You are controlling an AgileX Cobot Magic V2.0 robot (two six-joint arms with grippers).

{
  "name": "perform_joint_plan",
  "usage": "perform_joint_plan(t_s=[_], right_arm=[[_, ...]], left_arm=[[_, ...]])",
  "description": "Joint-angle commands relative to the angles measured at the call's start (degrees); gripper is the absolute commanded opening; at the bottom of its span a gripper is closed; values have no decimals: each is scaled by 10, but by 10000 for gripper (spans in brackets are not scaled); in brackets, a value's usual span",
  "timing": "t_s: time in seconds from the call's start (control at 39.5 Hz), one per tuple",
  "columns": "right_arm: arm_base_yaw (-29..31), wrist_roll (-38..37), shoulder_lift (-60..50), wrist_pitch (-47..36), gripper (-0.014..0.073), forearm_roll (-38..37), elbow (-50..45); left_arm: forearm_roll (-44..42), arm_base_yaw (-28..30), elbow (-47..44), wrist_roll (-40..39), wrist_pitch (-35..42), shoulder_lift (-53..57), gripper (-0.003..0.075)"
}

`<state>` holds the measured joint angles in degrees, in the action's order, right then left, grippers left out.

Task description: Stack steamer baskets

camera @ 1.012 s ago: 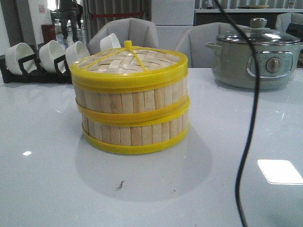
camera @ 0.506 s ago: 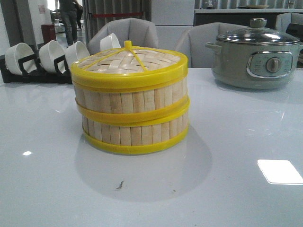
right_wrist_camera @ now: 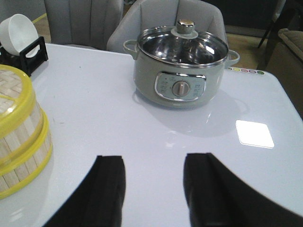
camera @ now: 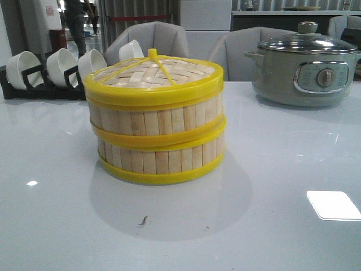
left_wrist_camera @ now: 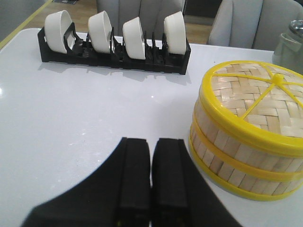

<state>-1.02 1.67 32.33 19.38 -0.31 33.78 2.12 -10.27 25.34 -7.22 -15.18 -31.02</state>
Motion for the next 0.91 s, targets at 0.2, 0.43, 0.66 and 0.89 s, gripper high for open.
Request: perform_joint_plan(t_s=[0.2, 0.43, 0.66, 0.89], right_arm=[[7, 5, -103, -53, 405, -7, -109], [7, 5, -174, -68, 405, -7, -176], [7, 5, -201, -98, 353, -7, -200], [7, 5, -201, -86, 60, -7, -200]], left_arm=[[5, 1, 17, -4, 50, -1, 87], [5, 1, 17, -4, 50, -1, 87], [5, 1, 17, -4, 50, -1, 87], [5, 1, 17, -4, 50, -1, 87]])
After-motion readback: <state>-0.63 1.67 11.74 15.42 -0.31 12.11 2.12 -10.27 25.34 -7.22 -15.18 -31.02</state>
